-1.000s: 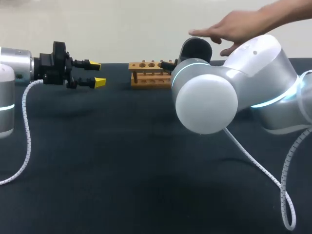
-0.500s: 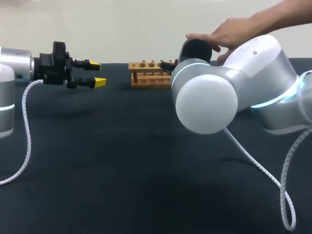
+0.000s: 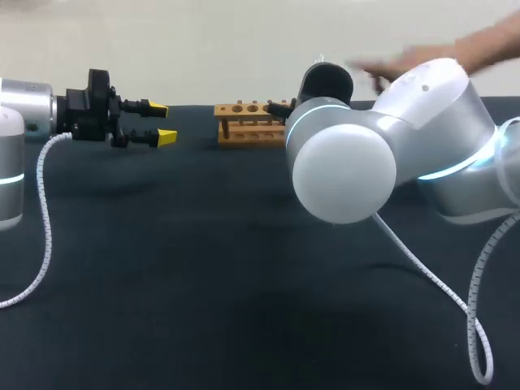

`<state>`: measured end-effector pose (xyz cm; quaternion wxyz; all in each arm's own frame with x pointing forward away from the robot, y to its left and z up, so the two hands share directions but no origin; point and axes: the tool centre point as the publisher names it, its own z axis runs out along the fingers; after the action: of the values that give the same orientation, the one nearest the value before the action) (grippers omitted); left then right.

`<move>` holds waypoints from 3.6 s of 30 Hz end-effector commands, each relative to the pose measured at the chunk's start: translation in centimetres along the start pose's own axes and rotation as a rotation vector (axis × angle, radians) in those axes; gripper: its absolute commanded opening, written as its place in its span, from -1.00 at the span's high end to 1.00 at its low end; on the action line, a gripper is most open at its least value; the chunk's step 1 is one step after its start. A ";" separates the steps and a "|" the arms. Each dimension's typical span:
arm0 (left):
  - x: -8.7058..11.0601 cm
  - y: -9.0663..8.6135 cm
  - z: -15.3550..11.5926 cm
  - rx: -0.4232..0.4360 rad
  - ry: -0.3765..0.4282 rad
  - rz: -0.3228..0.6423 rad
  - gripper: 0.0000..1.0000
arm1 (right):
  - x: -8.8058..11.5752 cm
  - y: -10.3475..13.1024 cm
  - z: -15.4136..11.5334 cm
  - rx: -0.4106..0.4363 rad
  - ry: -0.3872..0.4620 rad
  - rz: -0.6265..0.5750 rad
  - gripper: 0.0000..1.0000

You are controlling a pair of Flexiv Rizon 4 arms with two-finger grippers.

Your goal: Grasp the test tube, adjust it, and insert it.

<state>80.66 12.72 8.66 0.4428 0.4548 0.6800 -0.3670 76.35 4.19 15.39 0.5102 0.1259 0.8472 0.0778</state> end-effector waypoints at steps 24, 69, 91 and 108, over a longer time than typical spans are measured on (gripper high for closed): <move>0.1 0.0 0.0 0.000 -0.004 0.003 -1.00 | 2.6 1.2 5.7 -0.036 0.168 -0.356 1.00; 0.1 0.0 0.0 0.000 -0.004 0.003 -1.00 | 5.6 0.4 10.9 -0.049 0.336 -0.353 1.00; 0.1 0.0 0.0 0.000 -0.004 0.003 -1.00 | 7.0 -0.1 11.1 -0.054 0.494 -0.282 1.00; 0.1 0.0 0.0 0.000 -0.004 0.003 -1.00 | 8.0 -0.5 11.2 -0.074 0.581 -0.251 1.00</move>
<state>80.66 12.72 8.66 0.4428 0.4548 0.6800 -0.3670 82.57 5.97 3.53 0.2569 -0.0270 0.9629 0.0786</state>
